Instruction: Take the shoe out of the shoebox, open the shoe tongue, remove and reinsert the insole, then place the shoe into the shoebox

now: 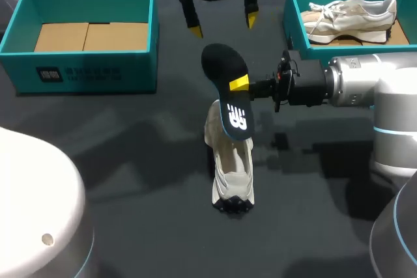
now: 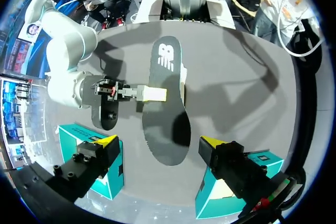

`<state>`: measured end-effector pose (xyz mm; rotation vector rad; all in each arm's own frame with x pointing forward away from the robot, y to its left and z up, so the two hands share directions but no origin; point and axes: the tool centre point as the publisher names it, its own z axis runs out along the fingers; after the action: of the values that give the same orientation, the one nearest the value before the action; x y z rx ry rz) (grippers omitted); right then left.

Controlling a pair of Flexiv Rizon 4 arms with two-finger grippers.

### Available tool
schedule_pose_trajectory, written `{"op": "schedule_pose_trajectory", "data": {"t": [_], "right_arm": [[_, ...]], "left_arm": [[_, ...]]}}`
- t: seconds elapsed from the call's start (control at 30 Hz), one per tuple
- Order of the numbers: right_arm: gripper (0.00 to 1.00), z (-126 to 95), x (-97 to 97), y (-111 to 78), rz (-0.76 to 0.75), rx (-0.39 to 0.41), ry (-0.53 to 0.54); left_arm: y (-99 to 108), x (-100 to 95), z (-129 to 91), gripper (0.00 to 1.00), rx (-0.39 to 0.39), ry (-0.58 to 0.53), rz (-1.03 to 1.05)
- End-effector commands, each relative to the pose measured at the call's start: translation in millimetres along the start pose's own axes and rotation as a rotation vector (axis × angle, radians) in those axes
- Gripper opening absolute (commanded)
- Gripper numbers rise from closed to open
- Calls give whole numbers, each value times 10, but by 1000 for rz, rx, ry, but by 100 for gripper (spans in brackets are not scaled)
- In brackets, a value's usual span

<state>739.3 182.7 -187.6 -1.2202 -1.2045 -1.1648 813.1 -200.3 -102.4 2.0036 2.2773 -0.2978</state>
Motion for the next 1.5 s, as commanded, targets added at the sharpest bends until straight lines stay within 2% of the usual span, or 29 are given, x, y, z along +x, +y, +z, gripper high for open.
{"op": "schedule_pose_trajectory", "data": {"t": [0.03, 0.13, 0.37, 0.57, 1.0, 1.27, 1.37, 1.5], "right_arm": [[0, 9, -3, -12, 0, -1, -2], [0, 9, -3, -12, 0, -1, -2], [0, 9, -3, -12, 0, -1, -2], [0, 9, -3, -12, 0, -1, -2], [0, 9, -3, -12, 0, -1, -2], [0, 9, -3, -12, 0, -1, -2], [0, 9, -3, -12, 0, -1, -2], [0, 9, -3, -12, 0, -1, -2]], "left_arm": [[-51, 253, 20, 100, -13, -345, 12], [-78, 317, 28, 100, -6, -417, 34], [-91, 411, 93, 100, 26, -508, 8], [-42, 572, 115, 100, 24, -580, -6], [-42, 572, 115, 100, 24, -580, -6], [-37, 762, 334, 100, 3, -761, -5], [-58, 800, 406, 100, -38, -828, -50], [-64, 823, 415, 100, -25, -843, -68]]}}
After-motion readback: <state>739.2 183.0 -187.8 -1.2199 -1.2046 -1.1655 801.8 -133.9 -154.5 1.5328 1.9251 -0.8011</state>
